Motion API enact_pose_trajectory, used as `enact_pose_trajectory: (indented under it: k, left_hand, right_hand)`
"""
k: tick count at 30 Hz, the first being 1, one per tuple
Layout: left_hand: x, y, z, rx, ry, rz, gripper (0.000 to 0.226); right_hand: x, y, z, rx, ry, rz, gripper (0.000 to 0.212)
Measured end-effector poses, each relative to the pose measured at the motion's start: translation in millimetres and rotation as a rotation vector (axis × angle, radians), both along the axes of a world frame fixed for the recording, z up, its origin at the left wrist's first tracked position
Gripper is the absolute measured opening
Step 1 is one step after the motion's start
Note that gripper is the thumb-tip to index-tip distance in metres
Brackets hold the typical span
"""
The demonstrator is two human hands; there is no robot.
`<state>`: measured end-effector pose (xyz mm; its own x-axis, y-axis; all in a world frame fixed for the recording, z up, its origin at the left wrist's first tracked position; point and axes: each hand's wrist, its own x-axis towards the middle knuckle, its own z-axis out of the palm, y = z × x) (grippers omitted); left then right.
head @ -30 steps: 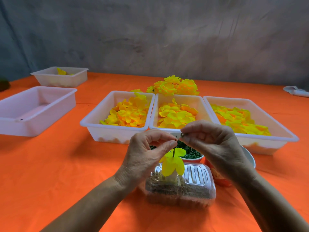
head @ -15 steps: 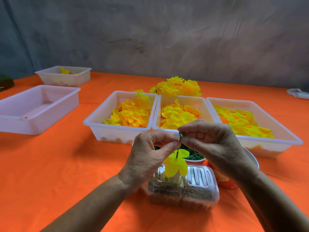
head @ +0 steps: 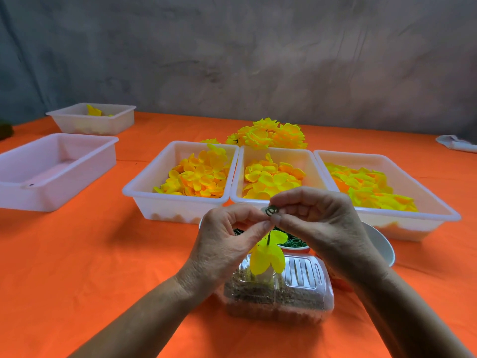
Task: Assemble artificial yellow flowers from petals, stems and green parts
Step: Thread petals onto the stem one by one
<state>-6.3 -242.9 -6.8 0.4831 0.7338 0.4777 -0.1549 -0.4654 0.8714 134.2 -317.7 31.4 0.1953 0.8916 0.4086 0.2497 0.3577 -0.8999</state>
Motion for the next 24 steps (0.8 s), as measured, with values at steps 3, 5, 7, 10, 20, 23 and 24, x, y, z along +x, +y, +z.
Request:
enact_pose_trajectory:
  k: [3,5,7,10,20,23,24]
  left_hand:
    - [0.5,-0.3,0.0,0.001,0.012,0.004,0.011]
    - [1.2,-0.1,0.2,0.008,0.022,0.005,0.011]
    - [1.3,-0.1,0.3,0.007,0.023,0.009,0.011]
    - [0.7,-1.0,0.5,0.002,0.019,0.014,0.019]
    - [1.1,-1.1,1.0,-0.001,0.016,0.016,0.014]
    - [1.0,-1.7,0.9,-0.002,0.018,0.011,0.015]
    - [0.9,-1.8,0.9,-0.001,0.019,0.011,0.015]
  right_hand:
    - [0.5,-0.3,-1.5,-0.004,0.030,-0.009,0.015]
    - [0.8,-1.3,-1.9,-0.006,0.036,-0.015,0.015]
    - [0.4,-2.6,-1.5,-0.011,0.049,-0.014,0.014]
    - [-0.6,-3.4,-1.4,-0.019,0.065,-0.011,0.014]
    - [-1.5,-3.2,-2.9,-0.034,0.107,0.010,0.014]
    - [-1.3,-3.4,-3.3,-0.033,0.094,0.019,0.018]
    - [-1.5,-3.6,-3.4,-0.033,0.100,0.022,0.016]
